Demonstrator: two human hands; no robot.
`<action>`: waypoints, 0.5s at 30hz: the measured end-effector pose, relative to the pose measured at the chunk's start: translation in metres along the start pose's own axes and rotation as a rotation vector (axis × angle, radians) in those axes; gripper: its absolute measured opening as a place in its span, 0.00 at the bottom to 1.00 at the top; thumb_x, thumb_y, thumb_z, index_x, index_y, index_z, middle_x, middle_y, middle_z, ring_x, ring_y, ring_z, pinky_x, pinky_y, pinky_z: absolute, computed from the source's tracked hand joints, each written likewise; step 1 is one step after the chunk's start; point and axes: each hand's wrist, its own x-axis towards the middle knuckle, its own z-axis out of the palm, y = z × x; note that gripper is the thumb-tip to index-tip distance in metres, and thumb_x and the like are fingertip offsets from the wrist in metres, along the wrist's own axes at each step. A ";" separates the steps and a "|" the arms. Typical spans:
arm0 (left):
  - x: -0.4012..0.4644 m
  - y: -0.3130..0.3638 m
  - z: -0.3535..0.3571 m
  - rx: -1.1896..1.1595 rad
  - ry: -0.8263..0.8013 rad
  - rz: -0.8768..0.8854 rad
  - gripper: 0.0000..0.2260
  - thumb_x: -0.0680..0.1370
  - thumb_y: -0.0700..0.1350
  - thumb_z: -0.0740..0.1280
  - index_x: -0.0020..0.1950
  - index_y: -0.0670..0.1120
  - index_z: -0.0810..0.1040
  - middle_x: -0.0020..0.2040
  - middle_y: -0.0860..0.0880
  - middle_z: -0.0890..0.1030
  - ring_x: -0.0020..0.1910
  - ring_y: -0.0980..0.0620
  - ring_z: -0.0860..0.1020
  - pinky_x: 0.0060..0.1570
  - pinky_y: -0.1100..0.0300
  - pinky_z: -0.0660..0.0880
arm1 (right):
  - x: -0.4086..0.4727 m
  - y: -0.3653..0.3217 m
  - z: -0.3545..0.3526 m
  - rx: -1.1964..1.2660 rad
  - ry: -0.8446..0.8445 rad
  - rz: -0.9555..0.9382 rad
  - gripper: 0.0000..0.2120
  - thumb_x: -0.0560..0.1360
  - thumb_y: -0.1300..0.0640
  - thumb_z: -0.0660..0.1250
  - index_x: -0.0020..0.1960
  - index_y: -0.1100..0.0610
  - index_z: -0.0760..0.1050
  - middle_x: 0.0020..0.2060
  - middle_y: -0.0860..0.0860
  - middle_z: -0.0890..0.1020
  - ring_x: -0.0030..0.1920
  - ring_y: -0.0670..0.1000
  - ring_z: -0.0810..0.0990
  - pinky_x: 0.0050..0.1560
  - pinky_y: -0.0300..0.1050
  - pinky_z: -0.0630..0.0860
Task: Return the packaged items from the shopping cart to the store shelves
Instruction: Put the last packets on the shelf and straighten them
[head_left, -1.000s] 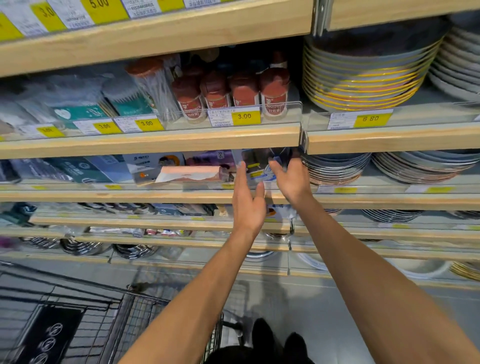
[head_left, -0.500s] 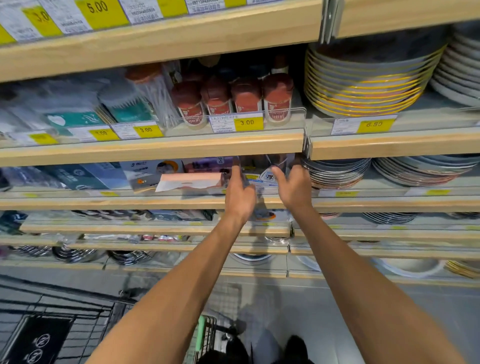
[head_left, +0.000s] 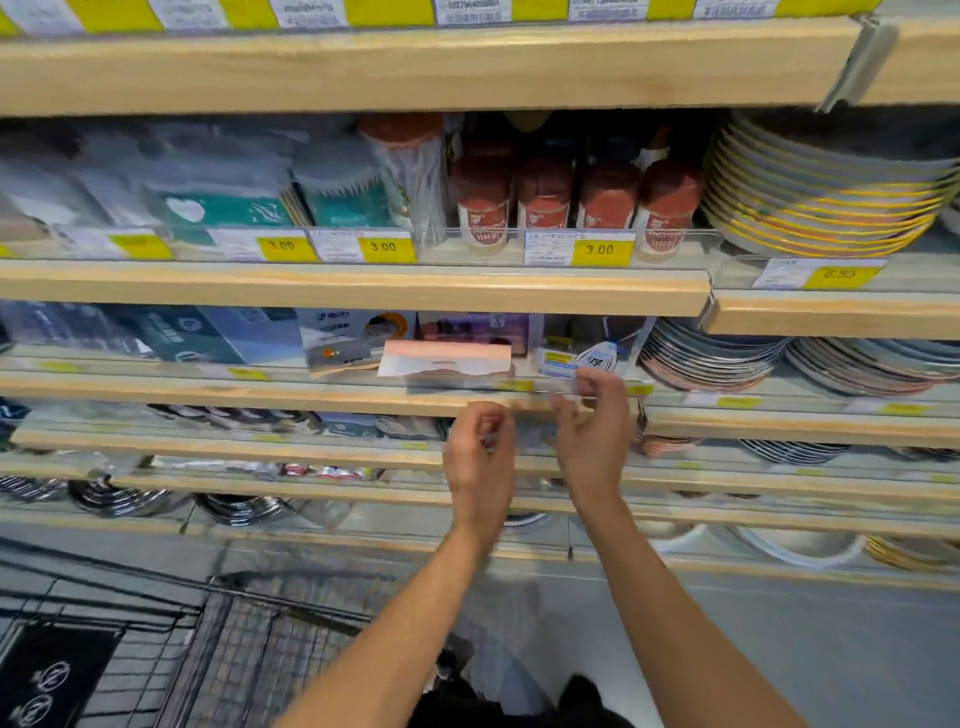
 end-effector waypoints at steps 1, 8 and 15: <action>0.008 -0.004 -0.014 -0.077 0.126 -0.076 0.07 0.77 0.37 0.68 0.52 0.47 0.76 0.48 0.47 0.80 0.45 0.51 0.78 0.48 0.49 0.79 | -0.001 -0.005 0.010 -0.022 -0.124 -0.001 0.16 0.75 0.61 0.72 0.61 0.58 0.75 0.53 0.52 0.79 0.50 0.50 0.78 0.50 0.51 0.80; 0.093 -0.022 -0.078 0.227 0.150 -0.046 0.21 0.76 0.45 0.70 0.68 0.45 0.74 0.62 0.47 0.79 0.63 0.47 0.76 0.65 0.48 0.73 | 0.024 -0.031 0.058 -0.163 -0.425 -0.016 0.20 0.73 0.57 0.75 0.62 0.59 0.76 0.54 0.56 0.81 0.57 0.57 0.78 0.55 0.50 0.77; 0.115 -0.006 -0.073 0.385 -0.097 0.059 0.15 0.82 0.56 0.60 0.54 0.44 0.73 0.47 0.46 0.81 0.46 0.45 0.78 0.43 0.50 0.74 | 0.040 -0.030 0.060 -0.295 -0.327 0.093 0.14 0.80 0.51 0.66 0.54 0.62 0.78 0.47 0.60 0.83 0.48 0.61 0.80 0.42 0.47 0.70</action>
